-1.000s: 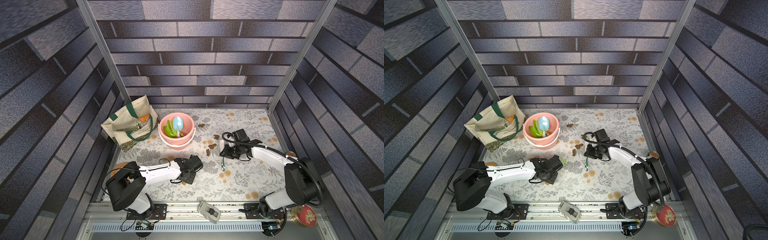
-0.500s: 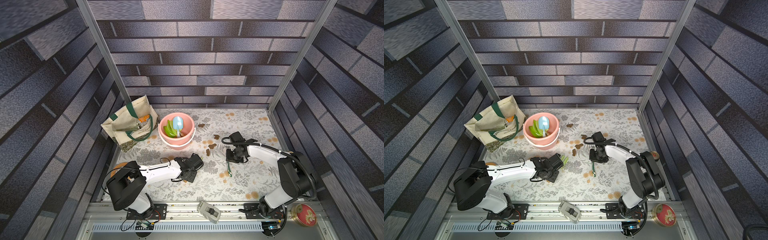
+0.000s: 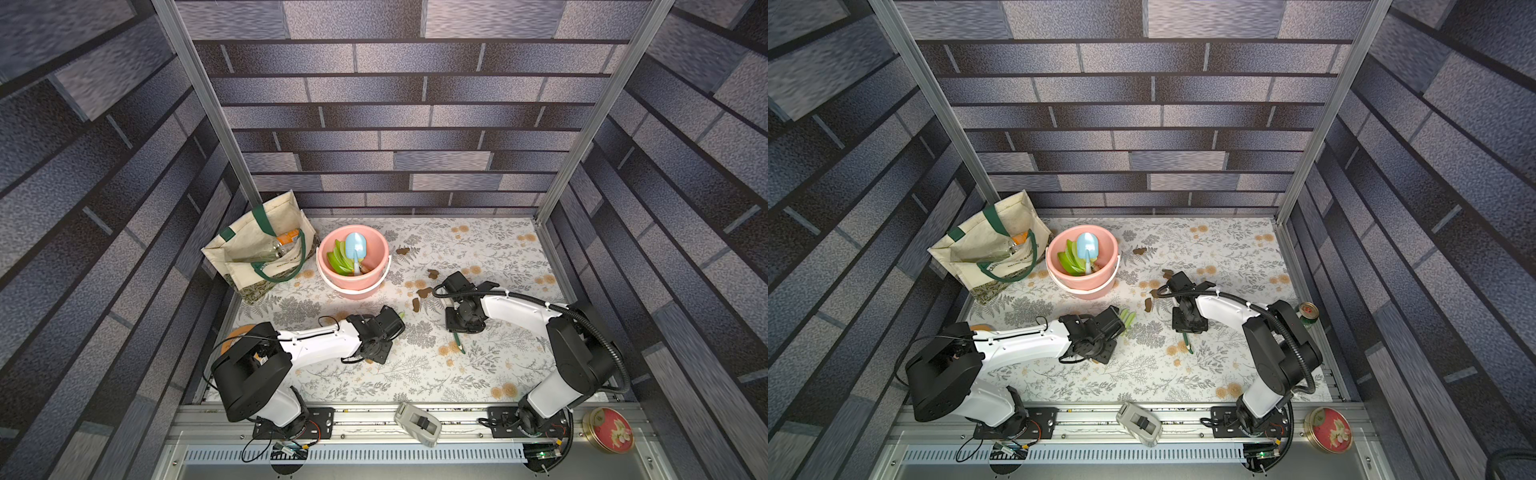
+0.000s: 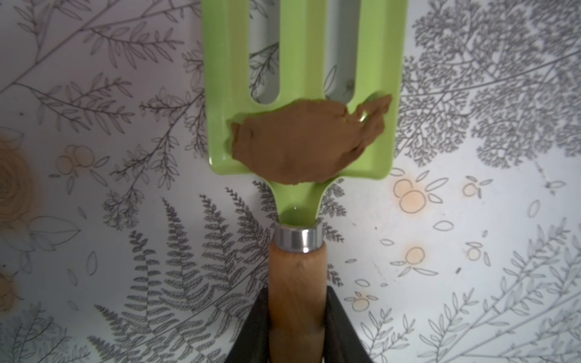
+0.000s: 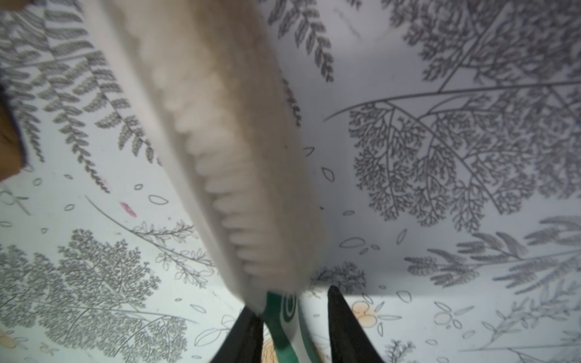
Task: Brush the soil off the hand trowel and place it into the bucket
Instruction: Place the hand trowel at the center of the board.
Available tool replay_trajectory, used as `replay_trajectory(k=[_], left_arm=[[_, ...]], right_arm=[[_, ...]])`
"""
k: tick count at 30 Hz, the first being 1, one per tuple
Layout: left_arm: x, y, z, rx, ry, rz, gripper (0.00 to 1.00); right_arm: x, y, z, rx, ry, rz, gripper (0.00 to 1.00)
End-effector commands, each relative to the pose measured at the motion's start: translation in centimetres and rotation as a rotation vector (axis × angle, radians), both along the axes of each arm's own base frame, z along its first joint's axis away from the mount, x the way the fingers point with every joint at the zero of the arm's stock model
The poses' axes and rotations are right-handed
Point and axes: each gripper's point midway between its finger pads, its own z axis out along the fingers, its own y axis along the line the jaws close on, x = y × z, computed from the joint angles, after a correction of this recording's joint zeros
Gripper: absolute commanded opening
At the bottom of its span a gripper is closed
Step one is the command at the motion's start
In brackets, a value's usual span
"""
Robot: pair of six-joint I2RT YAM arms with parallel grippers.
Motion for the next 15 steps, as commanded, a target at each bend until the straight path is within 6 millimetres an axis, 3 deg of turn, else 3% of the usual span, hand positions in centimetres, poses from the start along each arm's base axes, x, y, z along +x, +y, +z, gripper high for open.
replay_trajectory(k=[1,12,15], left_arm=[[0.5,0.4,0.6,-0.005,-0.033,0.015,0.03],[0.5,0.3,0.6,-0.009,-0.031,0.02,0.03],[0.5,0.3,0.6,-0.01,-0.031,0.024,0.03]], right_arm=[[-1.9,-0.8,0.1,-0.064,0.016,-0.014,0.35],[-2.6,-1.1,-1.5,-0.118,0.01,-0.02,0.25],[-2.6,-0.8,-1.7,-0.125,0.012,-0.005,0.12]])
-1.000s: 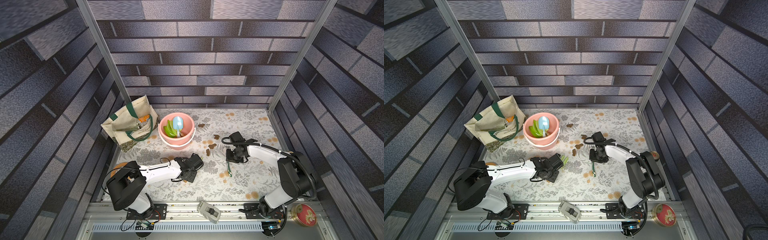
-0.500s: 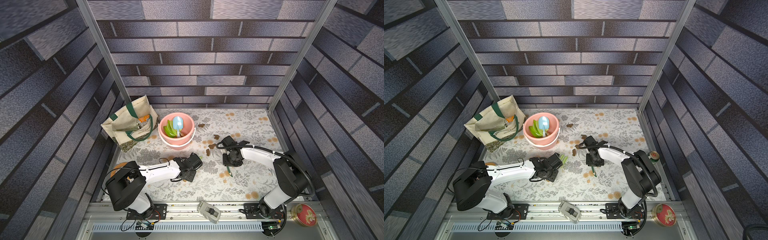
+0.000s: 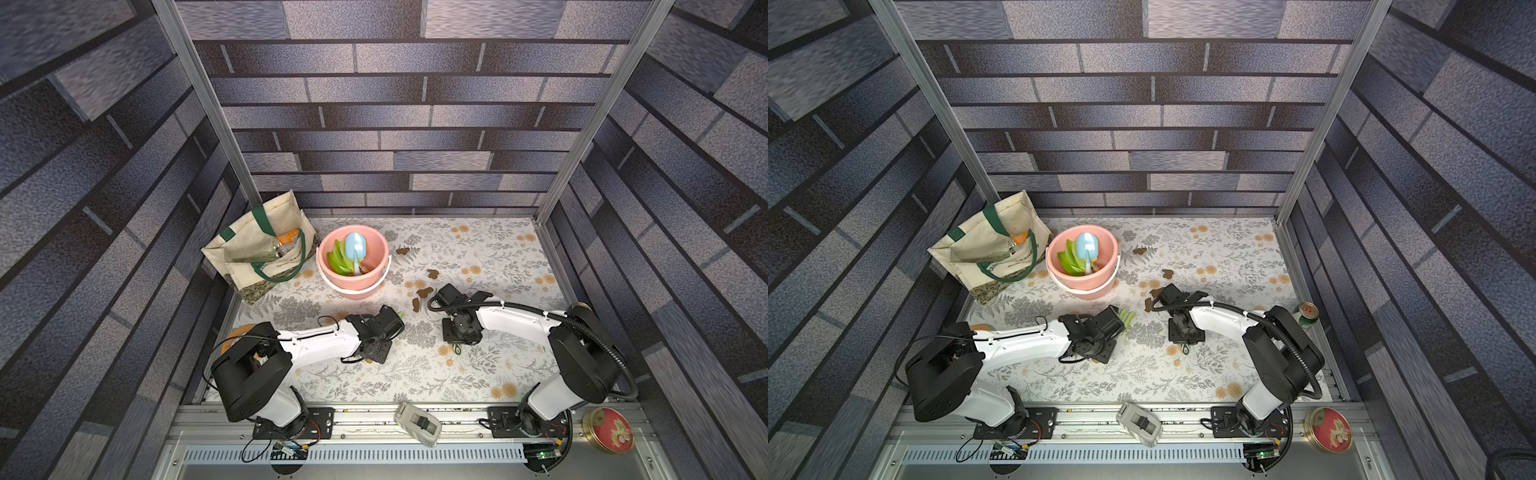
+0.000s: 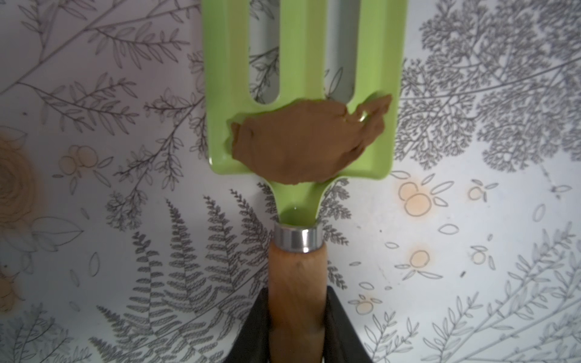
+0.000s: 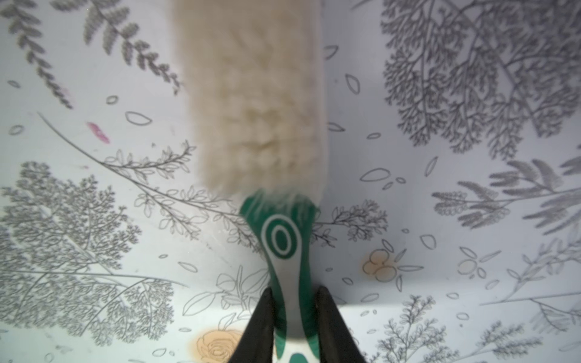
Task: Brush the soil off the hand trowel and place it into the bucket
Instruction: Place the hand trowel at the center of the board.
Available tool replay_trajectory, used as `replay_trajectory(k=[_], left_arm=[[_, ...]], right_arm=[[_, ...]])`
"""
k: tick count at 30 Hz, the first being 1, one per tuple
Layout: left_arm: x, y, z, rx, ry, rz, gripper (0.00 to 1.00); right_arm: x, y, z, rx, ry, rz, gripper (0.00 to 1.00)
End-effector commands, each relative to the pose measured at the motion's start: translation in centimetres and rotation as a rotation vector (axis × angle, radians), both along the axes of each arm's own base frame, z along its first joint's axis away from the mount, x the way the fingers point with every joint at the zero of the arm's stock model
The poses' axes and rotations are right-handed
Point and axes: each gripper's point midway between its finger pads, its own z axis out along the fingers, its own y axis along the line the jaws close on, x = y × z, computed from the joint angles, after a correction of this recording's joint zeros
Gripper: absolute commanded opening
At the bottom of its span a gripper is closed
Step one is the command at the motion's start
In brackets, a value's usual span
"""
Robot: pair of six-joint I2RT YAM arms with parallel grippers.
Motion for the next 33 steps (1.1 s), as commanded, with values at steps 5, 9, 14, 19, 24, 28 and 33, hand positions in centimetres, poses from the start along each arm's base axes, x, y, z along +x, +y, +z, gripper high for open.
replay_trajectory(k=[5,9,14,19,24,28,33], left_arm=[[0.5,0.2,0.6,-0.014,-0.031,0.022,0.03],[0.6,0.0,0.9,-0.023,-0.035,0.018,0.04],[0.4,-0.2,1.9,-0.052,-0.04,0.011,0.34],[0.6,-0.4,5.5,-0.152,-0.095,0.025,0.63],[0.8,0.0,10.4,-0.353,-0.127,0.074,0.72],[1.8,0.9,13.9,-0.504,-0.163,0.115,0.76],[3.9,0.1,18.9,-0.752,-0.168,0.134,0.78]], right_arm=[[-0.3,-0.2,-0.5,-0.026,0.012,-0.002,0.03],[0.6,0.7,2.0,0.036,-0.053,0.001,0.0],[1.6,1.5,5.6,0.096,-0.136,0.013,0.0],[2.1,2.8,8.9,0.185,-0.183,0.05,0.0],[3.2,4.0,12.7,0.326,-0.226,0.076,0.01],[4.7,5.8,16.8,0.491,-0.28,0.12,0.01],[4.3,10.1,22.7,0.753,-0.312,0.297,0.02]])
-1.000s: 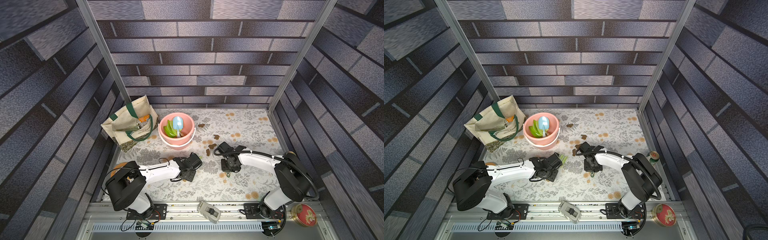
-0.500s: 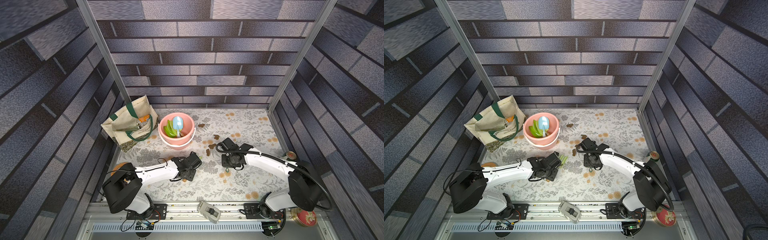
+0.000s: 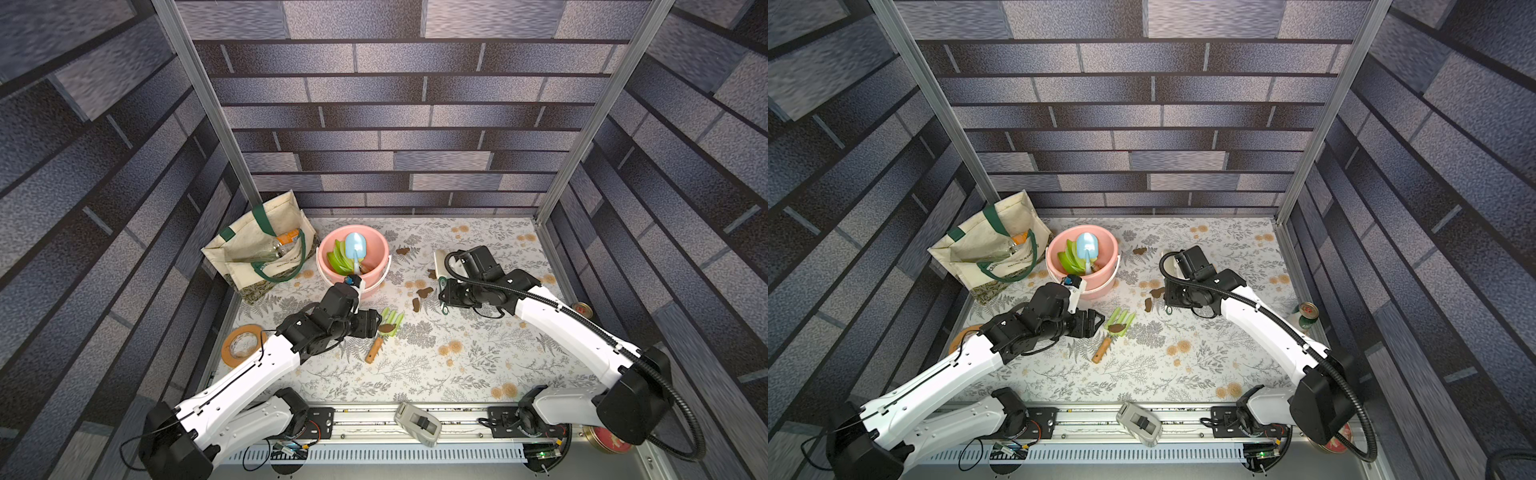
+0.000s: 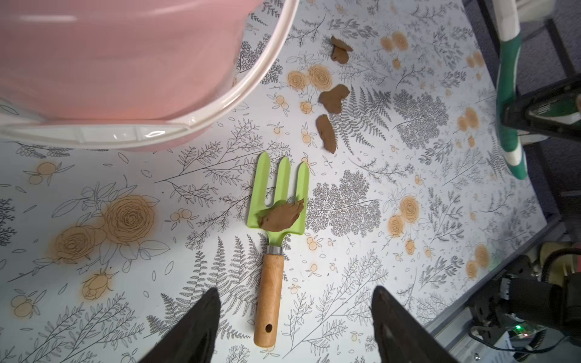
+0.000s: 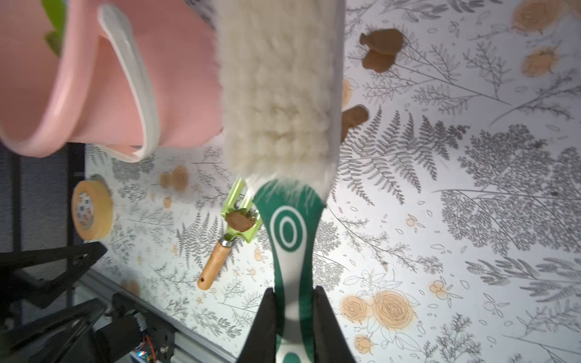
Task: Brush the soil off the hand trowel and place it into the bucket
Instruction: Place the hand trowel at the center of the board, then adjust the brush.
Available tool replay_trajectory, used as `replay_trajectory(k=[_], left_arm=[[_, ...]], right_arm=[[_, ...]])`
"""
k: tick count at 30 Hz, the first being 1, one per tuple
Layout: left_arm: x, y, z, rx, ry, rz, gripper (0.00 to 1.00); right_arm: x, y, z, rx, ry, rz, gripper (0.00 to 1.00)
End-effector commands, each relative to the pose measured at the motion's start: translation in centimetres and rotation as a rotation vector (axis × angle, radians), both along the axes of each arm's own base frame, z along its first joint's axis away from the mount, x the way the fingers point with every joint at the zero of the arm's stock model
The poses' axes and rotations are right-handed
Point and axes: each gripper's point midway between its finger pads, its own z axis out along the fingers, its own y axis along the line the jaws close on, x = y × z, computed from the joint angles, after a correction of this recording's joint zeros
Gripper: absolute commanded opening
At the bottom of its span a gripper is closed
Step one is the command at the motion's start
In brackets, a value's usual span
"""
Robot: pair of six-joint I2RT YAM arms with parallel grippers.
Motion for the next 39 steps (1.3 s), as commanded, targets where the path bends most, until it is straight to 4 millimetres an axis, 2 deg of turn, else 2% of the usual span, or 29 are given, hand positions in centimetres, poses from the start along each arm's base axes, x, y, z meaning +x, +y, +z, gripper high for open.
replay_trajectory(k=[1,4,7,9,12,18,21,25,32,35,39], left_arm=[[0.9,-2.2,5.0,-0.259,-0.011,-0.062,0.78],[3.1,-3.3,10.0,-0.488,-0.088,-0.1,0.79],[4.7,-4.4,14.4,-0.599,-0.189,-0.157,0.79],[5.3,-5.3,16.7,-0.643,-0.23,-0.203,0.79],[6.0,-6.0,19.6,-0.704,-0.306,-0.257,0.78],[6.1,-7.1,24.3,-0.762,-0.407,-0.355,0.74],[5.1,-8.7,24.9,-0.747,-0.402,-0.442,0.72],[3.8,-10.8,23.9,-0.702,-0.39,-0.527,0.7],[4.8,-11.1,24.9,-0.727,-0.433,-0.522,0.43],[5.2,-11.1,25.1,-0.73,-0.456,-0.502,0.37],[5.8,-10.5,25.0,-0.723,-0.462,-0.47,0.44]], right_arm=[[-1.1,4.3,6.4,0.247,-0.091,0.216,0.02],[-1.7,5.9,10.6,0.381,-0.15,0.313,0.02],[-1.8,6.6,14.4,0.48,-0.202,0.369,0.02],[-1.8,6.9,16.4,0.537,-0.219,0.396,0.03],[-2.0,7.2,18.0,0.574,-0.221,0.433,0.03],[-2.5,7.6,19.5,0.63,-0.215,0.479,0.04],[-2.6,7.7,20.2,0.645,-0.228,0.494,0.04],[-2.7,8.1,21.4,0.681,-0.245,0.521,0.05],[-3.2,8.4,22.2,0.718,-0.247,0.569,0.05],[-3.2,8.5,21.9,0.72,-0.243,0.579,0.05],[-3.4,8.6,21.5,0.725,-0.22,0.601,0.05]])
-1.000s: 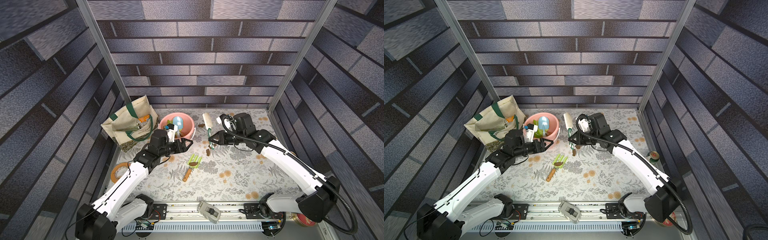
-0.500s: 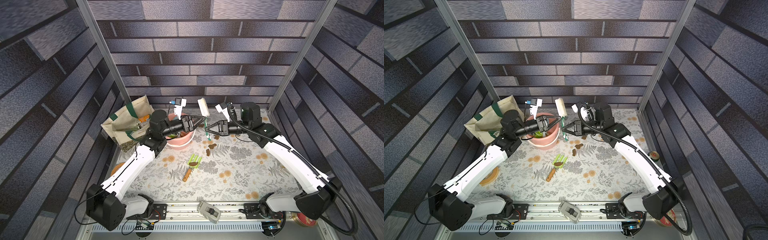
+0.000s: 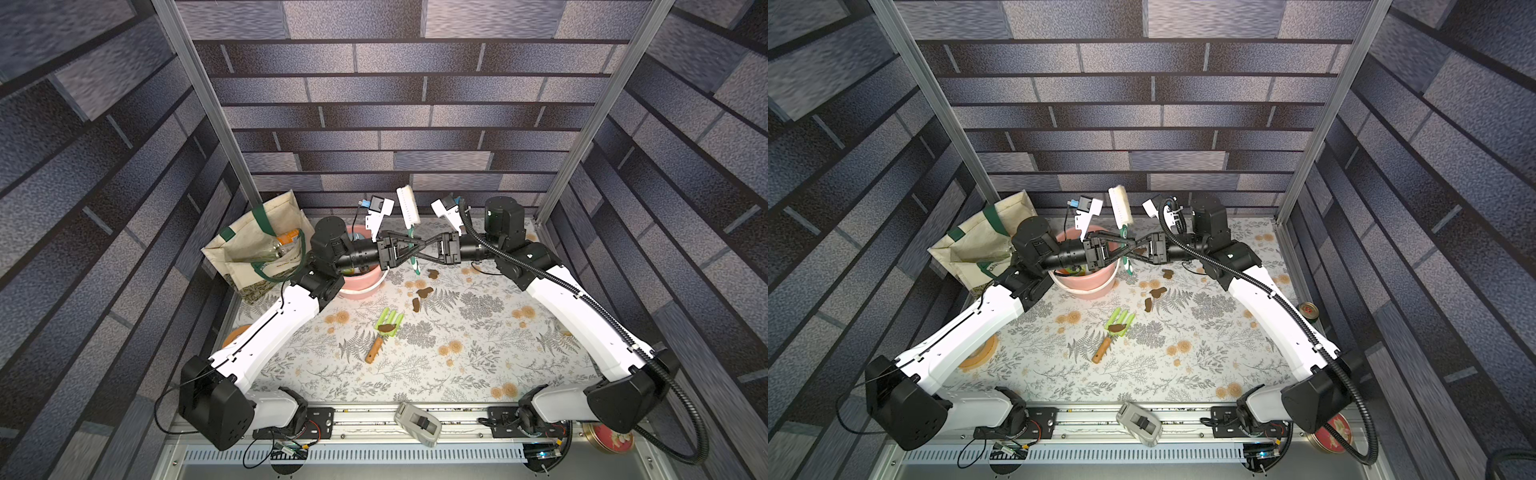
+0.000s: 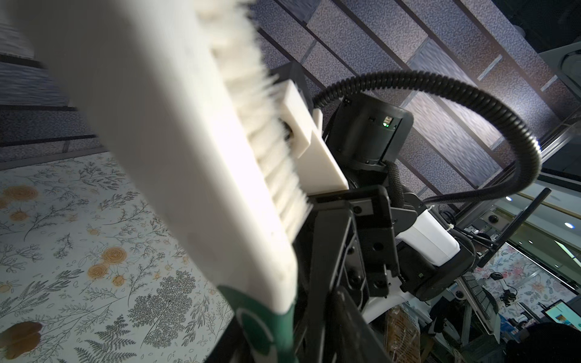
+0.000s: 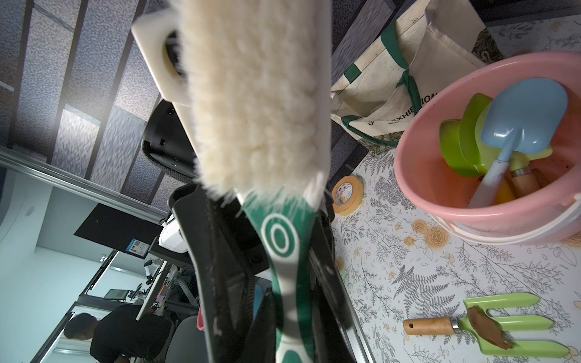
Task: Brush the soil off the hand trowel and place it into the bucket
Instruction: Adjust the brush.
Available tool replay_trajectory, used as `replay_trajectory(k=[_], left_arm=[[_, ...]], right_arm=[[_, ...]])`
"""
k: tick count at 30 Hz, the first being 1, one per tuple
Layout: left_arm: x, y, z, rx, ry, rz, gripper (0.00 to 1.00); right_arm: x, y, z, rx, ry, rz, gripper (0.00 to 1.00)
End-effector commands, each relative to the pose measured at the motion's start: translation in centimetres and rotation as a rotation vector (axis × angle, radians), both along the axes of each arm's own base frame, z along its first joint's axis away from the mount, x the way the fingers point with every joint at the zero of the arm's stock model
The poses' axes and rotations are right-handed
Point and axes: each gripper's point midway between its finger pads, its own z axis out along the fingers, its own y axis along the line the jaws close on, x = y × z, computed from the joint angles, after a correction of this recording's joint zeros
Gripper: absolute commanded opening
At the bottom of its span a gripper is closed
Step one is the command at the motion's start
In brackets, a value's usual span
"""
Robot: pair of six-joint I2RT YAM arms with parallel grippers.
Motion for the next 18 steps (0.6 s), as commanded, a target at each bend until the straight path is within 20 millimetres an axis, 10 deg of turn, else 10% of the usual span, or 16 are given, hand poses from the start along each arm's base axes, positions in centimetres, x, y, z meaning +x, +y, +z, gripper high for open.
replay_trajectory(k=[1,18], left_arm=[[1.9,0.9,0.7,-0.016,-0.024,0.099,0.44],[3.7,3.0,-0.2,0.04,-0.009,0.239,0.02]], right_arm=[[-1.0,0.6,1.1,0.033,-0.038,0.064,0.05],[0.1,1.1,0.9,0.018,-0.048,0.051,0.19]])
